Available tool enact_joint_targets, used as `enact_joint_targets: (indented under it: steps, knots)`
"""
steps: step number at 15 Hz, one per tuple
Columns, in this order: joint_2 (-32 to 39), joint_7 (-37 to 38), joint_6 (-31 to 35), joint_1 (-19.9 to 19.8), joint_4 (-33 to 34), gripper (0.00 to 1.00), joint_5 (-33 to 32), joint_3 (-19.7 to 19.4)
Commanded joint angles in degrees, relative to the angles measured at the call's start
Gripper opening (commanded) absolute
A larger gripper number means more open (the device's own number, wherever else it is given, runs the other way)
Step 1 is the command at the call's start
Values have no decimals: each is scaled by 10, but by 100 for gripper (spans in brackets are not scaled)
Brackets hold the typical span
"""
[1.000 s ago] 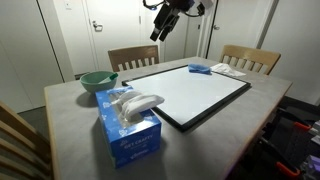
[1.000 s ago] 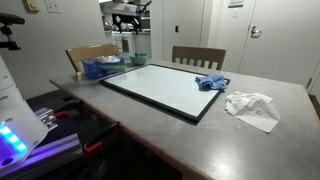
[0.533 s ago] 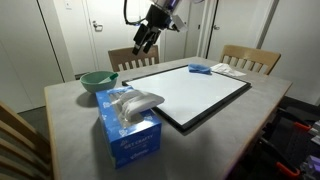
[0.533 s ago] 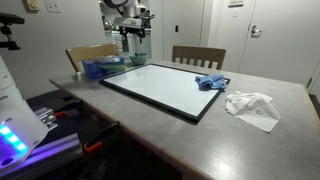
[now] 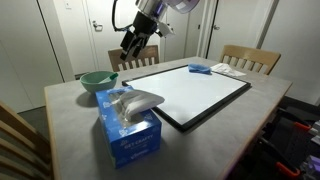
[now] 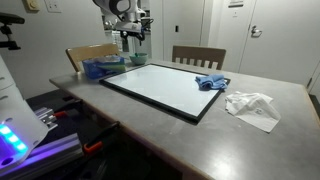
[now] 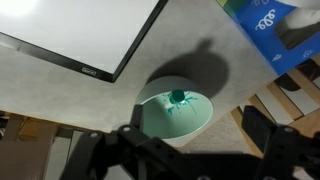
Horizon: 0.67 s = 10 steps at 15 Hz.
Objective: Use the marker in the bowl to draw a circle on the white board then put it back
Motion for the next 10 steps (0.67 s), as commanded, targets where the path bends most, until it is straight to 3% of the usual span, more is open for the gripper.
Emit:
enact_joint_targets:
  steps: [1, 4, 5, 10]
  knots:
    - [-18, 54, 52, -29, -40, 100, -67, 37]
    - [8, 78, 100, -64, -41, 100, -113, 84]
    - [19, 44, 109, -49, -37, 100, -77, 75]
    - [80, 12, 163, -83, -11, 100, -88, 109]
